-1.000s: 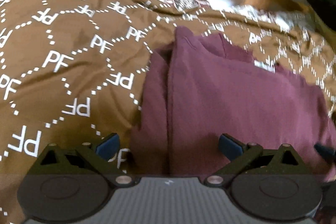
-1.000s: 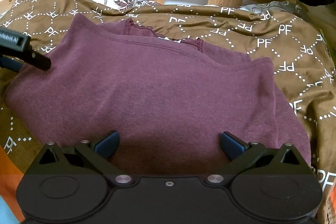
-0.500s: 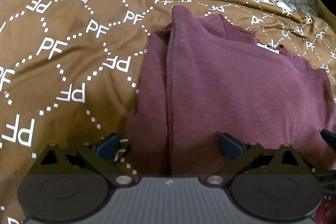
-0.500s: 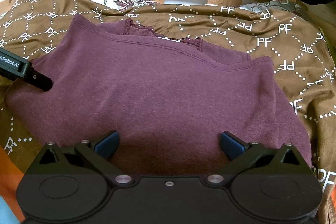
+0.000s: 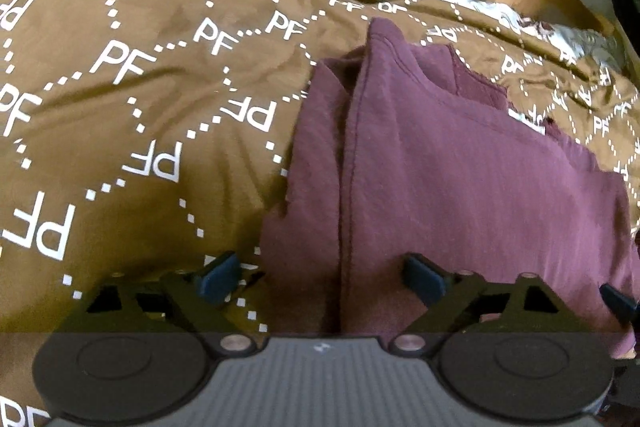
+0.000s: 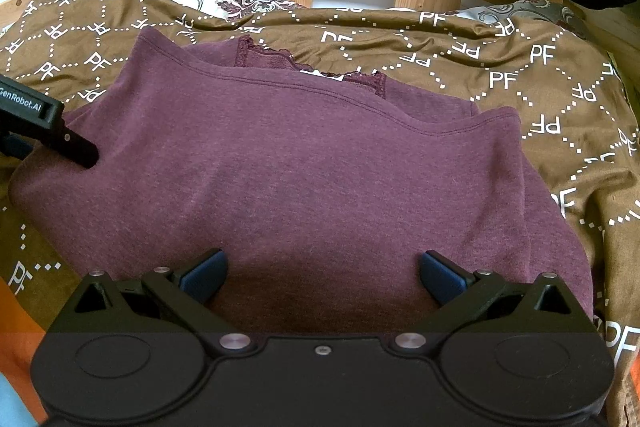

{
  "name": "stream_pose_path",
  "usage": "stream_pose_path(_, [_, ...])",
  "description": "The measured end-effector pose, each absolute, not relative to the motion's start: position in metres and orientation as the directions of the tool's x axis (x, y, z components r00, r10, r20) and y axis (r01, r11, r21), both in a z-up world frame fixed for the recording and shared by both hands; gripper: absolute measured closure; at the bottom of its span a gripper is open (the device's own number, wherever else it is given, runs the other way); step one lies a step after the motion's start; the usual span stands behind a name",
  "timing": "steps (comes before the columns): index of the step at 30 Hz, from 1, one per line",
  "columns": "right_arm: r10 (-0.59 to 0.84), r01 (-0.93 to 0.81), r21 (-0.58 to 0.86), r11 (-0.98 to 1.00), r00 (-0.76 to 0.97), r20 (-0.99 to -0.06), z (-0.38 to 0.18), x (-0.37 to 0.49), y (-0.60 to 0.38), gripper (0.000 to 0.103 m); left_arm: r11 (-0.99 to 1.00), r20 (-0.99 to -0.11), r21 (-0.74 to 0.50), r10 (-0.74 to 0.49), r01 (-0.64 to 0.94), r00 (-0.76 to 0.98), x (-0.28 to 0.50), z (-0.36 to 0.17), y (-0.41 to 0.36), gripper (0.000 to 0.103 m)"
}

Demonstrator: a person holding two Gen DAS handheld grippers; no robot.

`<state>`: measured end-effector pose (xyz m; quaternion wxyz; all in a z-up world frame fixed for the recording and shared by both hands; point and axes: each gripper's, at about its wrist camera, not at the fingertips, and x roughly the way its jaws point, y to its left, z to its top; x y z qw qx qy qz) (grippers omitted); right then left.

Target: Fold small clothes

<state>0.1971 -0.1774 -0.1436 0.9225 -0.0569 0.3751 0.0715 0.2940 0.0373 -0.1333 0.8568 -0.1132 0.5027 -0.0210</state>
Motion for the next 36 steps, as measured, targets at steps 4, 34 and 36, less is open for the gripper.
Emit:
stream_pose_path(4, [0.090, -0.175, -0.051, 0.983, 0.708, -0.700, -0.144, 0.197, -0.177, 0.001, 0.970, -0.852, -0.228, -0.155, -0.088, 0.500, 0.292, -0.132, 0.038, 0.024])
stream_pose_path(34, [0.098, -0.181, -0.042, 0.983, 0.699, -0.709, -0.139, 0.197, -0.180, 0.001, 0.961, -0.826, -0.264, -0.183, -0.079, 0.532, 0.290, -0.127, 0.035, 0.039])
stream_pose_path(36, [0.091, -0.182, -0.055, 0.982, 0.703, -0.705, -0.137, 0.196, -0.180, 0.001, 0.971, -0.829, -0.231, -0.167, -0.054, 0.533, 0.287, -0.124, 0.028, 0.044])
